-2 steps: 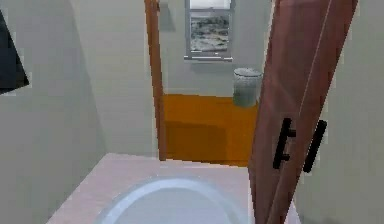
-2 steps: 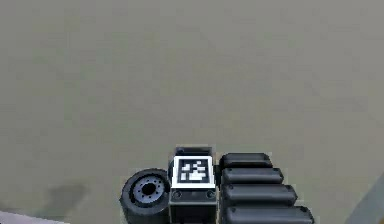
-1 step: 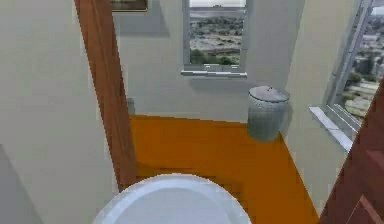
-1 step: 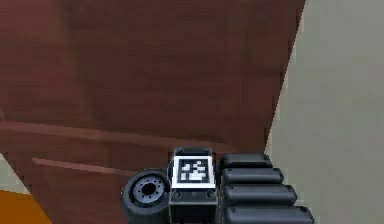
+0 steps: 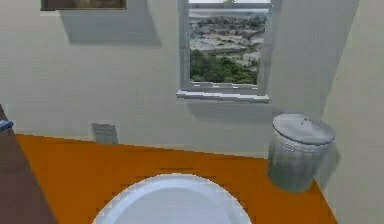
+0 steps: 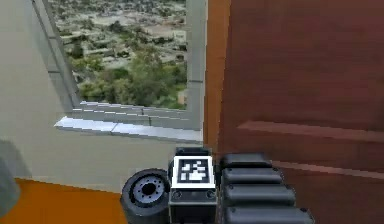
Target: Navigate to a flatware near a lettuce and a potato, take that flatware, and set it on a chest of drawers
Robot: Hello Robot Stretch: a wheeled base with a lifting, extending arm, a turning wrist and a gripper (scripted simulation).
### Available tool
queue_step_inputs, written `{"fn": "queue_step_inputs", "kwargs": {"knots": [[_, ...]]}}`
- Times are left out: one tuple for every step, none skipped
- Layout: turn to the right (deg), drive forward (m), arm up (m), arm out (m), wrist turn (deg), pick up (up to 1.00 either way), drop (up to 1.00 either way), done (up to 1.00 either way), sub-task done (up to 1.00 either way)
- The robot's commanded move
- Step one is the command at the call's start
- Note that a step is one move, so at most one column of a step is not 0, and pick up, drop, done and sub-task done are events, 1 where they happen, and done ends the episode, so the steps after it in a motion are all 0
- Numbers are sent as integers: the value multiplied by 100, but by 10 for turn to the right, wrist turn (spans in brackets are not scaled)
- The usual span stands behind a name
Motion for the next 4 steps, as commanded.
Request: {"fn": "queue_step_inputs", "kwargs": {"knots": [[-300, 0, 0, 0, 0, 0, 0, 0, 0], [0, 100, 0, 0, 0, 0, 0, 0, 0], [-30, 0, 0, 0, 0, 0, 0, 0, 0], [0, 60, 0, 0, 0, 0, 0, 0, 0]]}}
